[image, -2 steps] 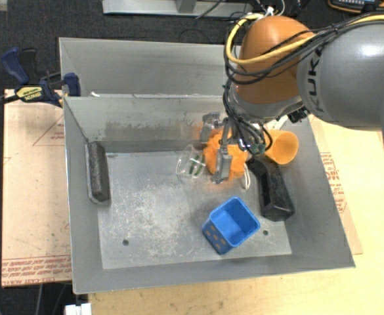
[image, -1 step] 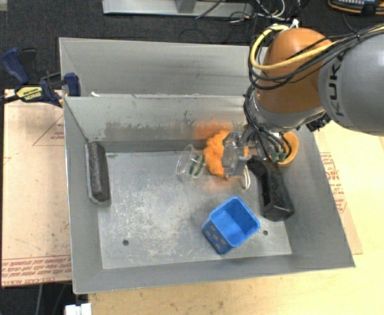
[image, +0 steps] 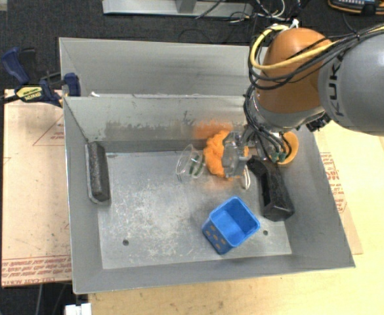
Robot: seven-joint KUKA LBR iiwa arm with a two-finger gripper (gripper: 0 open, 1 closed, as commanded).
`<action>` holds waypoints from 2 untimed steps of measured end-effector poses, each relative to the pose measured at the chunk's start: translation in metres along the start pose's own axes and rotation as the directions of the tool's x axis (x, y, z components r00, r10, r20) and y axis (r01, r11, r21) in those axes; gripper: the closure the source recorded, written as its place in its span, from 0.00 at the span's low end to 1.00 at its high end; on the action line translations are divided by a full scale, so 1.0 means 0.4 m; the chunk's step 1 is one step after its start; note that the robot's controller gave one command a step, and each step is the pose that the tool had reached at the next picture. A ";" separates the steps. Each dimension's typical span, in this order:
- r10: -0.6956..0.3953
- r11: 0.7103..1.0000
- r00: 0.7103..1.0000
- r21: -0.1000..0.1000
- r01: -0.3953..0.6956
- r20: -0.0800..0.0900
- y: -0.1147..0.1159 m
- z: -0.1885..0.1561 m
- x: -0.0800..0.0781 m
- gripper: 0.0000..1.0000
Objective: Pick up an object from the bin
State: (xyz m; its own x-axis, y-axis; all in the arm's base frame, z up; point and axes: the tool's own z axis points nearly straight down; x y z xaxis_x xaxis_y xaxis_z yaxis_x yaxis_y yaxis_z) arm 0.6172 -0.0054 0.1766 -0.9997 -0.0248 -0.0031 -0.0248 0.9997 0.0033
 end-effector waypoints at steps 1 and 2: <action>-0.061 0.998 0.998 0.001 0.061 0.009 0.011 0.035 0.053 0.00; -0.160 0.987 0.987 -0.001 0.160 0.004 0.033 0.105 0.155 0.00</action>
Offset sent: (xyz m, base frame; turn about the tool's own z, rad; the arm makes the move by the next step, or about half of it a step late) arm 0.0000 0.0000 0.0000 0.0000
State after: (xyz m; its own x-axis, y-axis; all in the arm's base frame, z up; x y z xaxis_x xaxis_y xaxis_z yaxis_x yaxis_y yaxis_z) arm 0.5552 0.0063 0.1344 -0.9828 -0.1845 -0.0074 -0.1845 0.9828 0.0033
